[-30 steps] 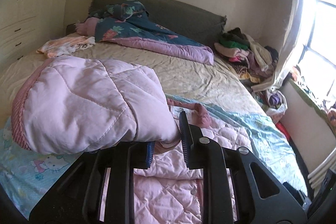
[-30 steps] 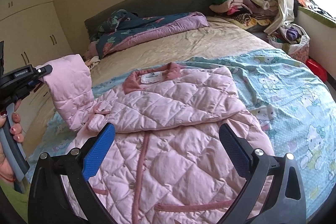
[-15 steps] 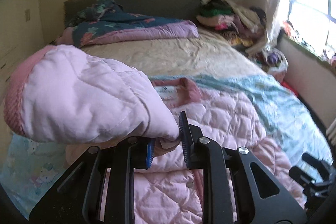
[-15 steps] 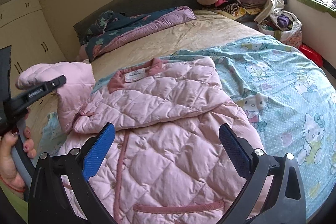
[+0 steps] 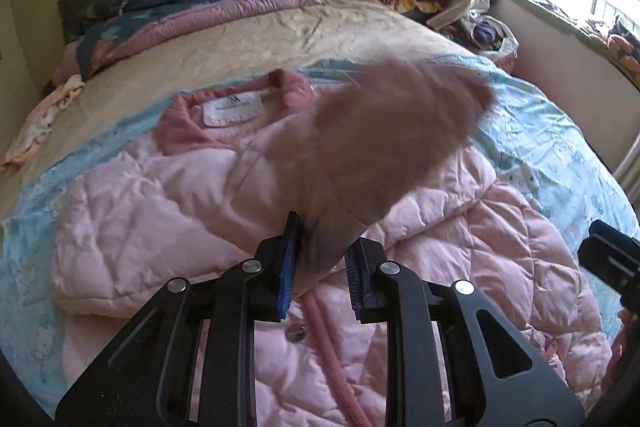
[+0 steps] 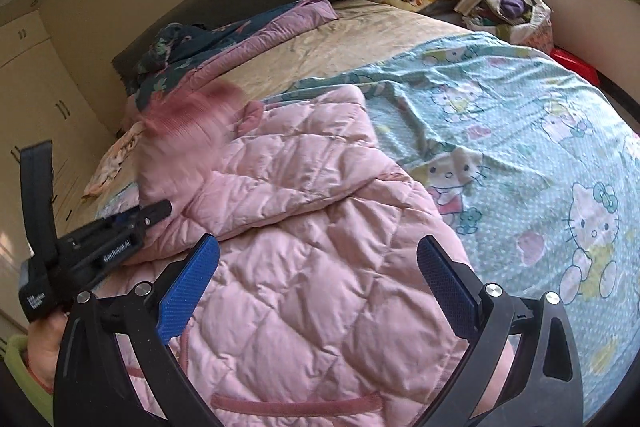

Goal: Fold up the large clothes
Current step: 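Lower the sleeve onto the jacket front and open the left tool, then move the right tool to the ribbed sleeve cuff and close on it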

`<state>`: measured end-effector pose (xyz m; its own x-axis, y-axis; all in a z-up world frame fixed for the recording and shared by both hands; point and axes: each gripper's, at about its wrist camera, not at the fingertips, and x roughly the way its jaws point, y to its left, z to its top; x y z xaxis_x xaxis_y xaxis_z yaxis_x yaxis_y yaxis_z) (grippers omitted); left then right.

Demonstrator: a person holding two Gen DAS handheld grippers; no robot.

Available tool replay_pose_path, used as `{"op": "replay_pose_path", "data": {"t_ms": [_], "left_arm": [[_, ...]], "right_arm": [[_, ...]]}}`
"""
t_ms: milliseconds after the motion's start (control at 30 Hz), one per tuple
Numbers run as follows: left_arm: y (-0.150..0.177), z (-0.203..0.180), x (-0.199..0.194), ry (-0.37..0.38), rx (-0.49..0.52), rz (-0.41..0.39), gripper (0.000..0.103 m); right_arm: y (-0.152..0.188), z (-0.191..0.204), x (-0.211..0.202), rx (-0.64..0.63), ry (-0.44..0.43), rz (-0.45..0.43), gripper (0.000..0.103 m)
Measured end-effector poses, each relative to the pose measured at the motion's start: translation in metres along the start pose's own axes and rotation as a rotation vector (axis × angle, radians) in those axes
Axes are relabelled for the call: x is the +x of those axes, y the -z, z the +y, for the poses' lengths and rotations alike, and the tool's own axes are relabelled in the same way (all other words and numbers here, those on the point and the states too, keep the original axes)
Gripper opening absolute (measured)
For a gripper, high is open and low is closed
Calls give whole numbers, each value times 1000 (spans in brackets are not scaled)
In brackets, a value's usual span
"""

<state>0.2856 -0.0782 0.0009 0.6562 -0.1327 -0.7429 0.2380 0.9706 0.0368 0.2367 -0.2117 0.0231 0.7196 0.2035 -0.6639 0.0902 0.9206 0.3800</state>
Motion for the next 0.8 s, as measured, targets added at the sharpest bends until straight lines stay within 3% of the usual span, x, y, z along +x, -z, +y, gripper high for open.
{"op": "replay_pose_path", "data": {"t_ms": [133, 233, 300, 433, 500, 600, 733, 800], "left_arm": [[7, -7, 9, -15, 32, 25, 16], [12, -9, 13, -13, 36, 42, 29], [14, -10, 12, -5, 32, 55, 72], [18, -14, 8, -6, 59, 71, 73], [20, -13, 1, 30, 47, 72, 84], [20, -8, -9, 73, 31, 73, 93], [20, 14, -21, 134, -57, 74, 93], [19, 32, -28, 122, -111, 63, 93]], "right_arm": [[0, -9, 4, 21, 8, 6, 99], [0, -12, 5, 35, 7, 11, 99], [0, -13, 5, 44, 4, 12, 99], [-1, -14, 5, 48, 11, 12, 99], [-1, -14, 4, 50, 14, 11, 99], [-2, -12, 2, 51, 15, 12, 99], [-3, -6, 2, 48, 15, 13, 99], [-3, -1, 4, 44, 13, 17, 99]]}}
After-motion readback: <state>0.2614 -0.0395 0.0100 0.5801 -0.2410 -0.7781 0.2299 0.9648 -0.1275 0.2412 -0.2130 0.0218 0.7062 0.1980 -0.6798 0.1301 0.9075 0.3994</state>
